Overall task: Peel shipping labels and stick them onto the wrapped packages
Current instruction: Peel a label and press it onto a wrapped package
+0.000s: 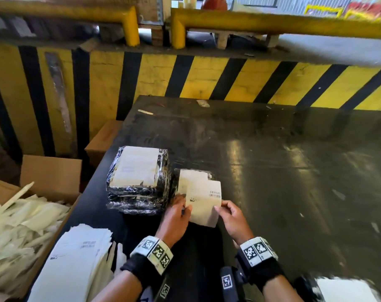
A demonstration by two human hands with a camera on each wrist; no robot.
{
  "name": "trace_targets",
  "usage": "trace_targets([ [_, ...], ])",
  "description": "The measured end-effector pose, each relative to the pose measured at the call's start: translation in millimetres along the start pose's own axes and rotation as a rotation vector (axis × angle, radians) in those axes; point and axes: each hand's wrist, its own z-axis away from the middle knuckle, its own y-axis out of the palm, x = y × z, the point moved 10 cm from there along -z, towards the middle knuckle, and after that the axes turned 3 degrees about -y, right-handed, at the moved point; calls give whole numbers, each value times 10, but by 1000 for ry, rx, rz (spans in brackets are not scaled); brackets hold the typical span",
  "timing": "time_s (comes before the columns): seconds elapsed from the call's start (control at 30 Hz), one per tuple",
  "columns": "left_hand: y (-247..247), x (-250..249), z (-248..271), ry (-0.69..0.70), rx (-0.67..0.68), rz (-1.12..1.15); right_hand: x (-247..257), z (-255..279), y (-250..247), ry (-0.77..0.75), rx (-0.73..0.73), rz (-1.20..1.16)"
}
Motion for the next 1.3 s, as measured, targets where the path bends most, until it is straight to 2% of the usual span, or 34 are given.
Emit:
trace_targets([
  [0.1, 140, 113, -181, -42, 1, -218, -94, -212, -5, 29, 18, 75],
  [0.17, 197, 155, -180, -98, 25, -292, -141, -260, -18, 25, 21, 91],
  [0.23, 180, 118, -146, -96, 13, -307, -146, -235, -24, 14, 28, 113],
  [0.37, 161, 80, -7, -57, 15, -259, -152, -24, -106, -2, -11, 139],
  [0.53, 167, -71, 486, 7, 28, -220, -193, 378, -171, 5, -2, 183],
  [0.67, 228, 17, 827, -25, 76, -261, -243, 679, -181, 67, 29, 207],
  [0.8, 235, 34, 969, -50, 103, -193, -193, 775, -175, 71, 72, 261],
  [0.97, -36, -70, 953, -134, 22, 162, 131, 684, -86, -62, 28, 327],
  [1.1, -282, -63, 701, -136, -122, 226, 332, 413, 56, -132, -47, 269],
  [1.2, -222, 96, 519, -229, -84, 164, 209, 230, 133, -41, -50, 224],
  [1.3, -133, 229, 473, -295, -41, 86, -24, 186, 161, 59, -16, 315],
])
